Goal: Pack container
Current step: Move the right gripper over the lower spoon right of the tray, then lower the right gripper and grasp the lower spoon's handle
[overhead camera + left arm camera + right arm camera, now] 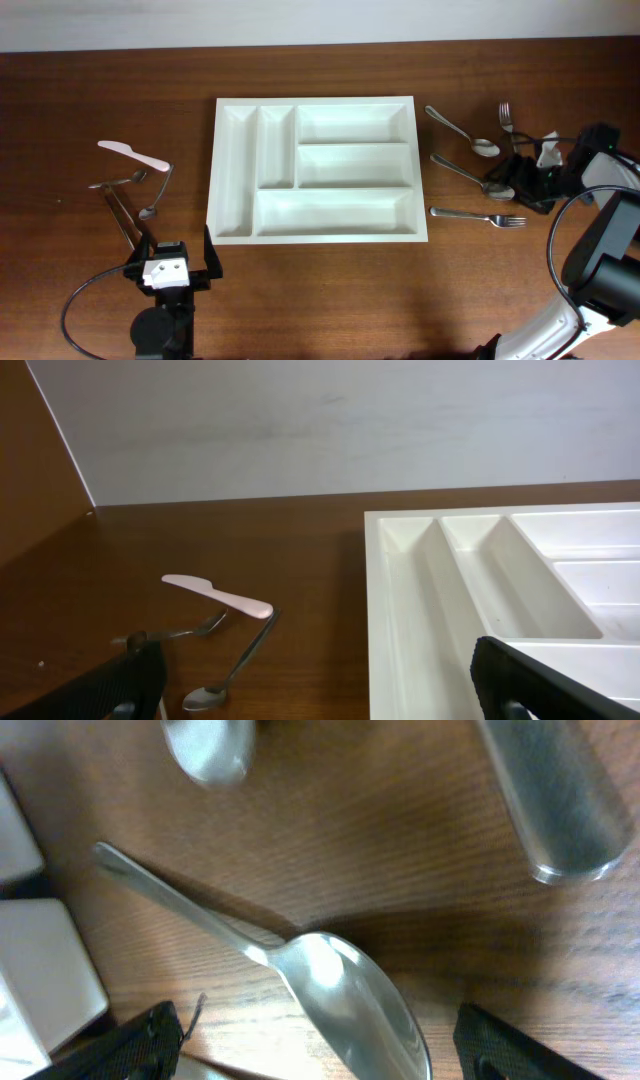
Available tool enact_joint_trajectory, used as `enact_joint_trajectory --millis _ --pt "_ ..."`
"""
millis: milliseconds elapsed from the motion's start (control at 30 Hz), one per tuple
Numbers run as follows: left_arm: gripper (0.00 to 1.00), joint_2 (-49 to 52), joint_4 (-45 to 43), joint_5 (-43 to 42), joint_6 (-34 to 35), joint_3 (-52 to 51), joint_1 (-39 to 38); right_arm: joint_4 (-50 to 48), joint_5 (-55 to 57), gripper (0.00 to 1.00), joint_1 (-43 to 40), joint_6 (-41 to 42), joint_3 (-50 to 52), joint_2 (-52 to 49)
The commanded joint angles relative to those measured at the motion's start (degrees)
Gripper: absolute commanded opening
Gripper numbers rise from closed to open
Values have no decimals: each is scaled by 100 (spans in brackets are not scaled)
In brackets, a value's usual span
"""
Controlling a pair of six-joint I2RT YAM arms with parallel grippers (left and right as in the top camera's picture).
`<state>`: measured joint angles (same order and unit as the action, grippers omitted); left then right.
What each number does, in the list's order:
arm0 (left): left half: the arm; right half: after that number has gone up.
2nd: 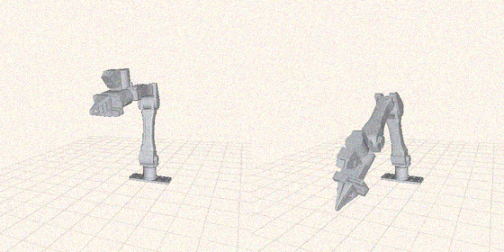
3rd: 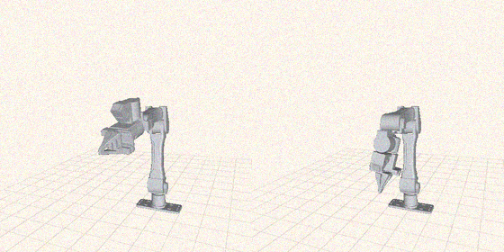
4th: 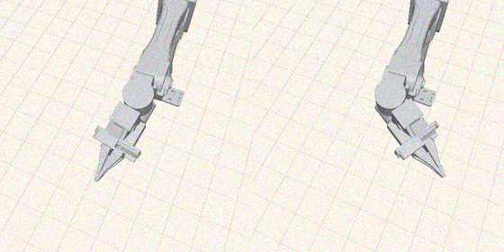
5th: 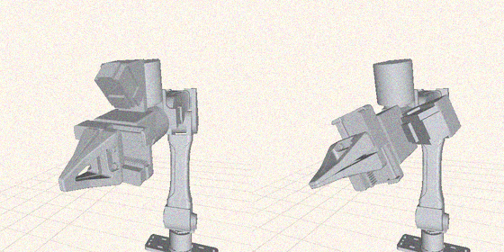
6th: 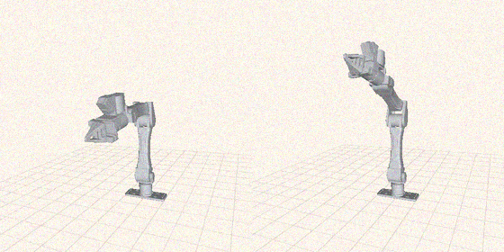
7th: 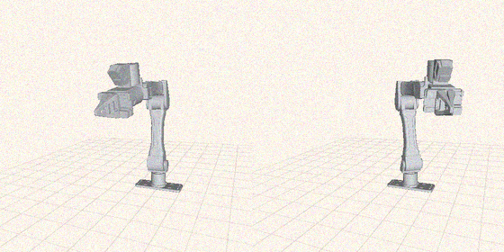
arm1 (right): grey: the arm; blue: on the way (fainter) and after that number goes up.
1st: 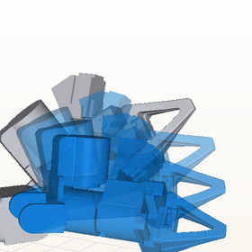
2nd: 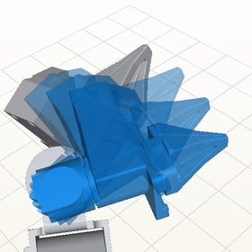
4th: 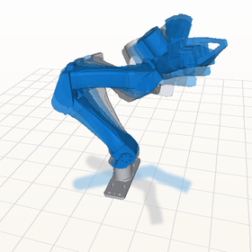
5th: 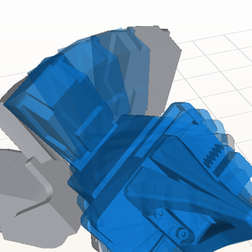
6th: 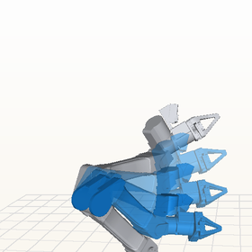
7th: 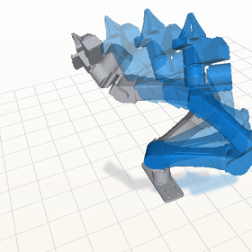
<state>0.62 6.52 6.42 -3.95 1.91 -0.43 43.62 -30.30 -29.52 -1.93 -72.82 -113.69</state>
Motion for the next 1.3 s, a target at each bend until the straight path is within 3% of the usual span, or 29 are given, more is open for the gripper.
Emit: enact_joint_trajectory --millis 0,133,267,467,633,800,967,1267 --pt "99 -28 -13 22 -111 -37 -28 -61 -101 87 57 50 157 -31" --pt "99 -28 -13 20 -111 -37 -28 -105 -101 78 118 92 157 -31" --pt "99 -28 -13 22 -111 -37 -28 -146 -101 58 144 94 157 -31" --pt "99 -28 -13 20 -111 -37 -28 -210 -98 49 144 94 157 -31" --pt "99 -28 -13 20 -111 -37 -28 -273 -98 26 144 94 157 -31" --pt "99 -28 -13 22 -111 -37 -28 -315 -98 22 138 94 157 -31" --pt "99 -28 -13 20 -111 -37 -28 -361 -101 11 138 98 157 -31" --pt "99 -28 -13 20 -109 -37 -28 -426 -103 11 140 203 157 -31"
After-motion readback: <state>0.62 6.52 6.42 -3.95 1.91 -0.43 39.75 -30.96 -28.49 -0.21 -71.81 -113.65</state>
